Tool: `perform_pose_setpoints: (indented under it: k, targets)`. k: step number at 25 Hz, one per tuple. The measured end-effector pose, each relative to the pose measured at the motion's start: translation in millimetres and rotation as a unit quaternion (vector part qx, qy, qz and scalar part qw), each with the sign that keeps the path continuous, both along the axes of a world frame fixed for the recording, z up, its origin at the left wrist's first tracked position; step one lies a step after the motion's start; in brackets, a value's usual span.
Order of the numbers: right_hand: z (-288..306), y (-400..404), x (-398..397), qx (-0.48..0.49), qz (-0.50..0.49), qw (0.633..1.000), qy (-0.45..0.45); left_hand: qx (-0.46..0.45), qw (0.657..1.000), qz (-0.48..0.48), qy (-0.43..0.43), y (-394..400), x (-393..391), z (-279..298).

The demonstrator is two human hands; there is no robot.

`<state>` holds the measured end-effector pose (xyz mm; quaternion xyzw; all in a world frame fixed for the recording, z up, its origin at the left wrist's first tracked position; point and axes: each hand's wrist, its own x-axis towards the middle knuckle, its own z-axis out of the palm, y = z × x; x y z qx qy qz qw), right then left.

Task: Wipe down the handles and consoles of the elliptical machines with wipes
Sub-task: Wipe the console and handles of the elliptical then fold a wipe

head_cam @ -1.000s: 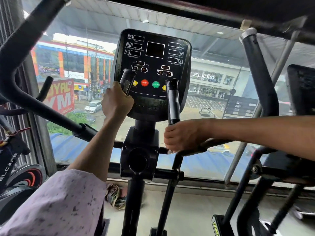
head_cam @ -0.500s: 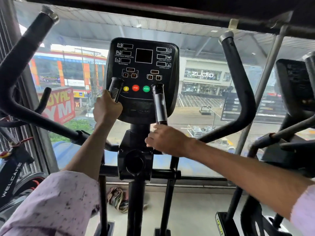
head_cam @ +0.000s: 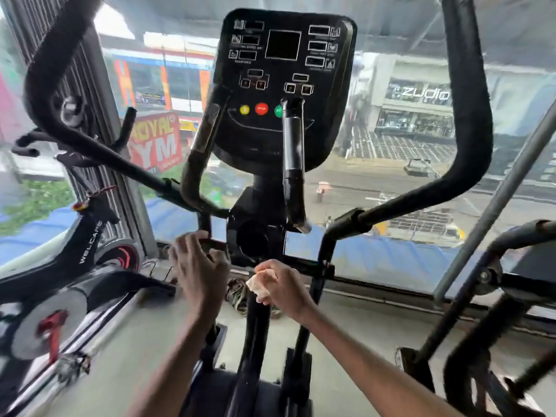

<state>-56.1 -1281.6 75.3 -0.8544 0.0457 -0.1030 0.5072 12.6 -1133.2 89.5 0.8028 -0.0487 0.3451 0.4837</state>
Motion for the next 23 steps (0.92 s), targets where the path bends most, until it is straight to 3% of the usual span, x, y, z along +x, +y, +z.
perform_pose_setpoints:
  k: [2, 5, 10, 13, 18, 23]
  targets:
    - [-52.6, 1.9, -2.9, 0.079, 0.016, 0.993, 0.081, -0.021, 0.993, -0.027, 0.117, 3.3, -41.2, -57.2]
    - [-117.4, 20.7, -22.3, 0.126, 0.025, 0.978, 0.165, -0.111, 0.945, -0.046, 0.305, 16.4, -97.0, -119.2]
    - [-160.9, 47.9, -79.0, 0.102, 0.105, 0.965, 0.218, -0.288, 0.841, -0.007, 0.457, 34.6, -185.1, -168.8]
    - [-190.0, 91.0, -143.3, 0.093, 0.256, 0.926, 0.261, -0.379, 0.794, 0.135, 0.456, 62.3, -282.5, -177.5]
    - [-189.4, 165.6, -241.6, 0.048, 0.453, 0.849, 0.267, -0.452, 0.758, 0.259, 0.393, 105.4, -431.0, -185.2]
    - [-171.2, 234.8, -354.0, -0.019, 0.631, 0.72, 0.288, -0.479, 0.729, 0.388, 0.297, 135.3, -565.6, -178.1]
